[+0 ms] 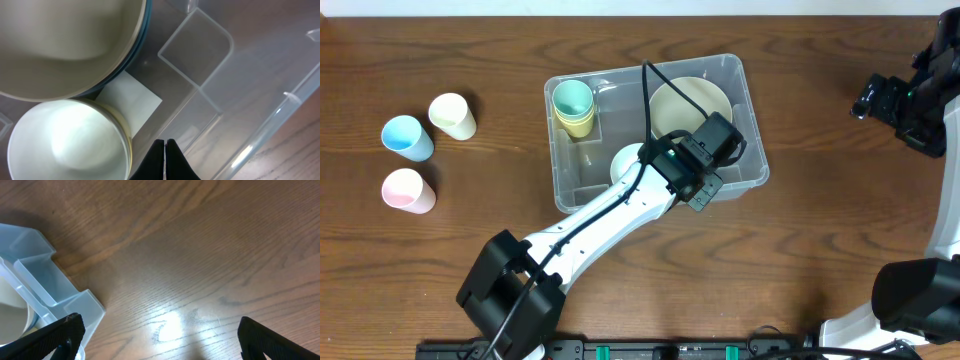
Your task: Pack container
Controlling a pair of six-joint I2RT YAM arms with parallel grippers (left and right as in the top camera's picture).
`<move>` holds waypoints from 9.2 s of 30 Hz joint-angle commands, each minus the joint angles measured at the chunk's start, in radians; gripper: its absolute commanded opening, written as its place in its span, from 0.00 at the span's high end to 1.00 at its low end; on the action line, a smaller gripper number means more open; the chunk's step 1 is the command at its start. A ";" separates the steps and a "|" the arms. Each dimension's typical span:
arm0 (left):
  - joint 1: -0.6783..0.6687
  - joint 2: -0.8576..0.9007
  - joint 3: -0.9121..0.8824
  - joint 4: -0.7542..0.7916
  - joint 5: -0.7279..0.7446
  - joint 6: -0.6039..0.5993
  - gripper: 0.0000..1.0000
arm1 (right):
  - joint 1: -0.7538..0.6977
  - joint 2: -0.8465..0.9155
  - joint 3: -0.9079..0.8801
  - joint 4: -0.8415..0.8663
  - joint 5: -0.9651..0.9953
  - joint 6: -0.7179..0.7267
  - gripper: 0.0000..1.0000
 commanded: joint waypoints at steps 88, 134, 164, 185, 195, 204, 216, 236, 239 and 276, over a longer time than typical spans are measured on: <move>0.983 0.233 0.235 0.050 -0.240 -0.067 0.28 | -0.001 -0.006 0.012 -0.001 0.000 0.011 0.01; 0.978 0.238 0.224 -0.031 -0.223 -0.156 0.94 | -0.001 -0.006 0.012 -0.001 0.000 0.011 0.01; 0.374 -0.164 0.224 -0.028 -0.076 -0.010 0.94 | -0.001 -0.006 0.012 -0.001 0.000 0.011 0.01; 0.331 -0.005 0.221 -0.105 0.037 -0.027 0.94 | -0.001 -0.006 0.012 -0.001 0.000 0.011 0.01; 0.326 0.082 0.221 -0.113 0.039 -0.041 0.94 | -0.001 -0.006 0.012 -0.001 0.000 0.011 0.01; 0.326 0.183 0.221 -0.091 0.039 -0.041 0.94 | -0.001 -0.006 0.012 -0.001 0.000 0.011 0.01; 0.326 0.219 0.222 -0.073 0.032 -0.041 0.89 | -0.001 -0.006 0.012 -0.001 0.000 0.011 0.01; 0.328 0.178 0.256 -0.082 -0.019 -0.041 0.71 | -0.001 -0.006 0.012 -0.001 0.000 0.011 0.01; 0.328 0.132 0.266 -0.085 -0.018 -0.041 0.70 | -0.001 -0.006 0.012 -0.001 0.000 0.011 0.01; 1.059 -0.100 0.258 -0.241 -0.190 -0.299 0.41 | -0.001 -0.006 0.012 -0.001 0.000 0.011 0.01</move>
